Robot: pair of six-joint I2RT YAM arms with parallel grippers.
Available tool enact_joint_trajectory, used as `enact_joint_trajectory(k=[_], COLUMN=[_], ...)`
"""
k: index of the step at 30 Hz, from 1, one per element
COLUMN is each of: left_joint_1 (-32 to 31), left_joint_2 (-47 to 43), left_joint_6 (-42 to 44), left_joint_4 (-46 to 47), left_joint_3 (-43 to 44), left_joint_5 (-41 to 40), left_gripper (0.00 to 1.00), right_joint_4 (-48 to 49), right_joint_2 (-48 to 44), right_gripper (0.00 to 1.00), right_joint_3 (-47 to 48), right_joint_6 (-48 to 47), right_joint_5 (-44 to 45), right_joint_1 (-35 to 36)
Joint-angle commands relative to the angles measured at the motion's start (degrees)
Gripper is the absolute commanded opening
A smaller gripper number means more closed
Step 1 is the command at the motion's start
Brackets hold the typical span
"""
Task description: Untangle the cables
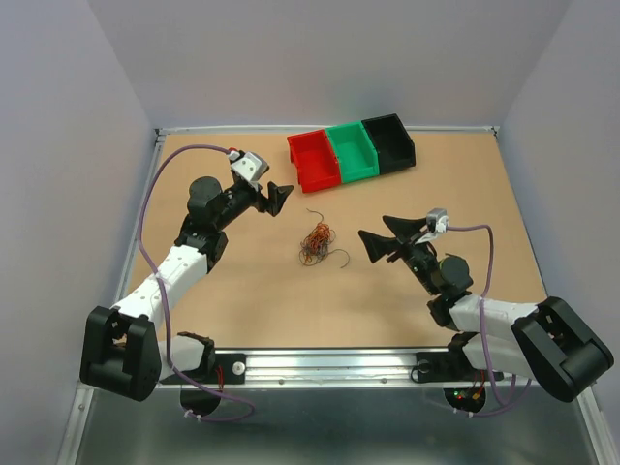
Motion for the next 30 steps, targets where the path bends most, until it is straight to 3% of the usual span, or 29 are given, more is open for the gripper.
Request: enact_joint_trajectory(k=[1,6,8,11,13,24,30], left_joint_1=[-0.08,-0.52,-1.48,-4.12,-5.26,-10.44,-12.38], left_joint_2=[-0.4,2.41,6.01,11.72,14.98,20.08,29.04], left_joint_6=[-0.08,1.85,4.82,10.52,11.87,17.76,19.43], left_joint_4=[3.25,0.88,-5.25,-17.37,-24.25,-33.23,-38.67], left_joint_3=[-0.33,2.03,6.58,13.97,17.05,17.24,21.9], left_joint_5=[1.72,9.88,12.34,11.39,9.21,1.38,1.54], left_gripper=[0.88,0.89,0.89,0.89,0.97,0.99,0.94], right_joint_4=[4.8,4.01,1.82,-5.9,-12.49,-17.7,-17.79], right_joint_2=[-1.19,-0.58,-0.14,1.35,2.32,2.15,0.04], right_gripper=[1.0,1.0,1.0,1.0,1.0,1.0,1.0], right_joint_3=[-1.34,-0.91,0.4,4.43,6.55,8.41,7.09], right_joint_6=[-1.41,-2.11,-3.6,-5.01,-4.84,-3.52,-3.43], right_joint_5=[0.89,-1.56,-2.53,-3.85,-1.23,5.73,6.78], right_joint_1=[0.31,0.31,0.31,0.31,0.22,0.13,0.04])
